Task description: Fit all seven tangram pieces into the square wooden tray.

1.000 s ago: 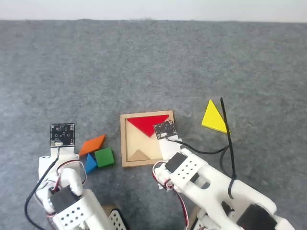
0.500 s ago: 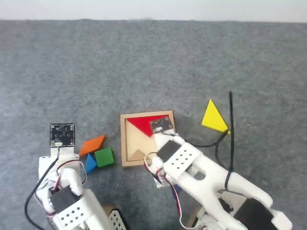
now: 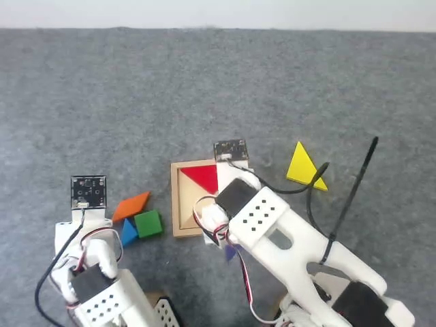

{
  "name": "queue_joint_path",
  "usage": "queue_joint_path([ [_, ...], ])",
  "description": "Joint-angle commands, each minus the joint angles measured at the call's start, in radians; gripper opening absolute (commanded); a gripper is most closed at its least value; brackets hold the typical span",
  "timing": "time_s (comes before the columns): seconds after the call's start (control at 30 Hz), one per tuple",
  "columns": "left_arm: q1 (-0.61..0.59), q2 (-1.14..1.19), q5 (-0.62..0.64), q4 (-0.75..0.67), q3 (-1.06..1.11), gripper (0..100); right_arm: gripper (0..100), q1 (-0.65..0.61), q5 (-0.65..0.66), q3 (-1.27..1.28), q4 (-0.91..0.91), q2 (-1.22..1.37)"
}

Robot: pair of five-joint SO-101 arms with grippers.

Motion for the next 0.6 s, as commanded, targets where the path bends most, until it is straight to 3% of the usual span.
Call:
queue_joint_path([
  [0.0, -0.002, -0.023, -0.009, -0.014, -0.005, 1, 11.2, 0.001, -0.098, -0.1, -0.001, 0.007],
  [0.13, -0.002, -0.023, -0.009, -0.014, -0.005, 1, 11.2, 0.027, -0.189, -0.063, -0.165, 0.01],
  [0.27, -0.002, -0.023, -0.009, -0.014, -0.005, 1, 11.2, 0.134, -0.336, 0.011, -0.328, 0.01],
  [0.57, -0.002, -0.023, -0.009, -0.015, -0.005, 1, 11.3, 0.143, -0.428, 0.16, -0.535, 0.008],
])
